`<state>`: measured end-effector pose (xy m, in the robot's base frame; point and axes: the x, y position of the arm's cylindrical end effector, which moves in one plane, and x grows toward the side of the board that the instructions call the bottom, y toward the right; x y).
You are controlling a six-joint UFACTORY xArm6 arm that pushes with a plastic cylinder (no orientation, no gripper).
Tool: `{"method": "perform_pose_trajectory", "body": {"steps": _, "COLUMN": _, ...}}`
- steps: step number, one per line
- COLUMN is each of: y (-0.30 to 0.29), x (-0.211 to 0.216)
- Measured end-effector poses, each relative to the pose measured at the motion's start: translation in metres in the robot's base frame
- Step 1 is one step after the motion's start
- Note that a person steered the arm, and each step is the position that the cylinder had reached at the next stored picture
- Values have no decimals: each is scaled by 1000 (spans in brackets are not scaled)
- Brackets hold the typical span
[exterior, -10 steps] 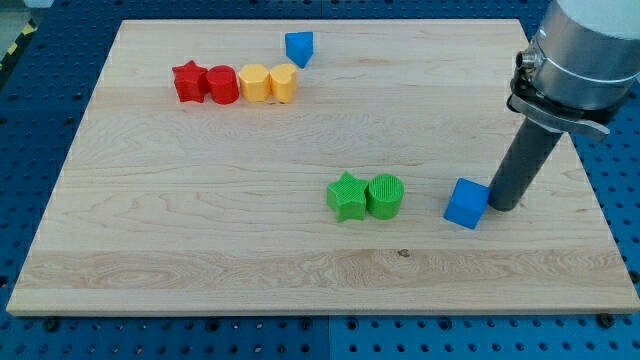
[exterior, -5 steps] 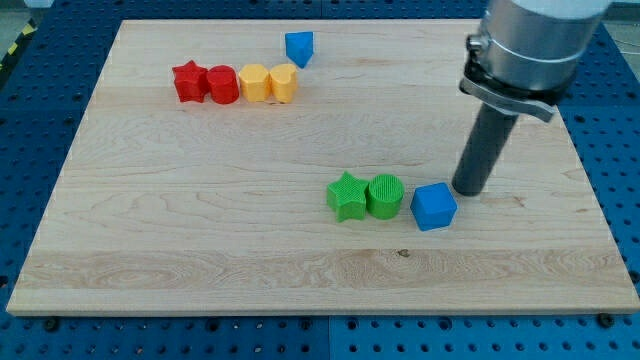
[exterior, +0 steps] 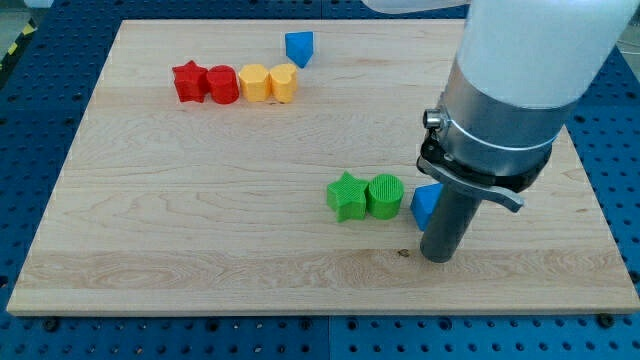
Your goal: Place the blue cube right to the green circle
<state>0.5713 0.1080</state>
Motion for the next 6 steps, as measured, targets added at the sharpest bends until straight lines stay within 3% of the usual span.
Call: {"method": "perform_pose_trajectory", "body": {"steps": 6, "y": 3, "x": -37}}
